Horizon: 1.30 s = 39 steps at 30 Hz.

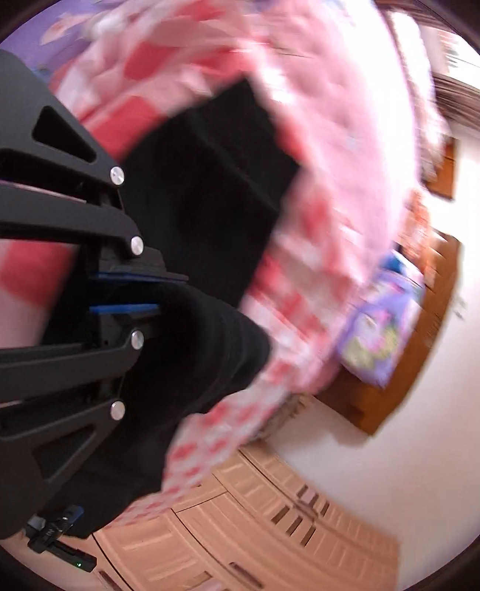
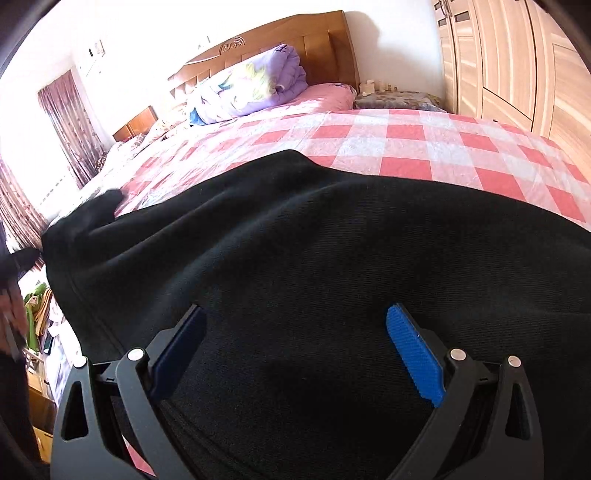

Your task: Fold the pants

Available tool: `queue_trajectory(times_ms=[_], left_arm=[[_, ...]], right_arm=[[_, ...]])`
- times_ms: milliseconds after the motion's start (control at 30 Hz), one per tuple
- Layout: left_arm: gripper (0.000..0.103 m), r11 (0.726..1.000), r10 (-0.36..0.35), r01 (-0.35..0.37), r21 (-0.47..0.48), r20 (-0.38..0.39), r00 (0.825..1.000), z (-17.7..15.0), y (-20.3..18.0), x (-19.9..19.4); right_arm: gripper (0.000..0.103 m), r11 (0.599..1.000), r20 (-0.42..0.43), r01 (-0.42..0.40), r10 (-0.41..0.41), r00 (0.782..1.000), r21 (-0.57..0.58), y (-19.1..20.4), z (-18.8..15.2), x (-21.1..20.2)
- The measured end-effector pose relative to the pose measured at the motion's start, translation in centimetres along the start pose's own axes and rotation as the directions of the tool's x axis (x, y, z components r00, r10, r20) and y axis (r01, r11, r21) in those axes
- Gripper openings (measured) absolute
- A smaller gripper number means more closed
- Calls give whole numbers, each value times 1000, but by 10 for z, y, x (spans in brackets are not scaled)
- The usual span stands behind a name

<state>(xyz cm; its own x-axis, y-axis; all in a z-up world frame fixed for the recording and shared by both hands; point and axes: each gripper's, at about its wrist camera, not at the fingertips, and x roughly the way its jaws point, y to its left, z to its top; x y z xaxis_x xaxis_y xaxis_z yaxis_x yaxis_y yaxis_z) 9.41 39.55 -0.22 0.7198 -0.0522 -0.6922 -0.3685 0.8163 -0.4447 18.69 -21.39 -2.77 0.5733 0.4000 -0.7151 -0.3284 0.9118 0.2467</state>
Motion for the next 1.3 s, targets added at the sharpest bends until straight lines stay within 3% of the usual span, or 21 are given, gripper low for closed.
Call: queue_trajectory(times_ms=[33, 133, 200, 267, 333, 367, 400, 500, 533, 600, 633, 667, 700, 767, 833, 900, 933, 1033, 1133, 1200, 1300], left_arm=[[29, 999, 19, -21, -46, -37, 999, -11, 24, 9], [40, 1000, 6, -5, -24, 17, 1000, -20, 31, 0], [81, 994, 100, -103, 39, 83, 992, -20, 11, -16], [88, 956, 205, -239, 172, 198, 959, -24, -28, -35], [89, 865, 286, -377, 331, 291, 913, -34, -69, -43], [90, 785, 306, -441, 436, 347, 887, -45, -95, -44], [91, 719, 295, -460, 521, 371, 880, -54, -114, -42], [92, 511, 267, -463, 725, 378, 887, -78, -156, -17], [92, 413, 277, -470, 780, 384, 881, -87, -166, -2], [91, 291, 283, -455, 842, 378, 881, -97, -175, 21], [90, 260, 276, -419, 870, 348, 896, -99, -178, 31], [82, 256, 266, -381, 888, 315, 911, -99, -179, 37], [60, 271, 260, -347, 898, 279, 924, -96, -179, 44], [22, 378, 250, -229, 897, 140, 958, -78, -171, 53], [10, 503, 166, -124, 856, 45, 985, -59, -158, 47], [6, 671, 47, -17, 742, -19, 999, -34, -136, 31], [6, 733, 6, 4, 680, -12, 1000, -23, -124, 22], [6, 874, -102, 68, 481, 43, 994, 1, -80, -9], [5, 954, -217, 186, 233, 114, 969, 25, -21, -37], [5, 967, -249, 237, 90, 158, 955, 32, 16, -52], [5, 954, -251, 278, -113, 209, 945, 46, 69, -48]], right_arm=[[96, 1000, -2, 3, -3, 1000, -3, 1, 0, 0], [96, 1000, -6, 16, -16, 1000, -12, 3, 0, 1], [96, 1000, -8, 23, -24, 1000, -16, 4, 0, 2], [96, 1000, -5, 18, -18, 1000, -12, 3, -1, 2], [96, 1000, 0, 4, -4, 1000, 0, 1, -1, 0], [96, 1000, 2, -1, 1, 1000, 5, 0, -1, 0], [96, 1000, 3, -6, 6, 1000, 9, -1, -1, 0], [96, 1000, 5, -14, 14, 1000, 11, -1, -1, -2], [96, 1000, 5, -18, 18, 1000, 14, -2, -1, -2], [96, 999, 9, -31, 30, 999, 23, -3, -2, -3], [96, 999, 12, -38, 38, 999, 29, -4, -2, -4], [96, 998, 15, -47, 47, 999, 38, -6, -2, -4], [96, 998, 16, -51, 50, 999, 42, -6, -1, -4], [96, 998, 16, -53, 52, 999, 44, -6, -1, -4], [97, 998, 16, -52, 52, 999, 43, -6, -1, -4], [97, 997, 17, -55, 54, 998, 46, -6, -1, -4], [97, 997, 17, -55, 55, 998, 47, -6, -1, -4], [97, 998, 16, -53, 52, 999, 45, -6, -1, -4], [97, 998, 15, -49, 49, 999, 43, -6, -1, -4], [97, 998, 14, -46, 45, 999, 41, -5, -1, -4], [97, 998, 13, -43, 42, 999, 38, -4, -1, -3]])
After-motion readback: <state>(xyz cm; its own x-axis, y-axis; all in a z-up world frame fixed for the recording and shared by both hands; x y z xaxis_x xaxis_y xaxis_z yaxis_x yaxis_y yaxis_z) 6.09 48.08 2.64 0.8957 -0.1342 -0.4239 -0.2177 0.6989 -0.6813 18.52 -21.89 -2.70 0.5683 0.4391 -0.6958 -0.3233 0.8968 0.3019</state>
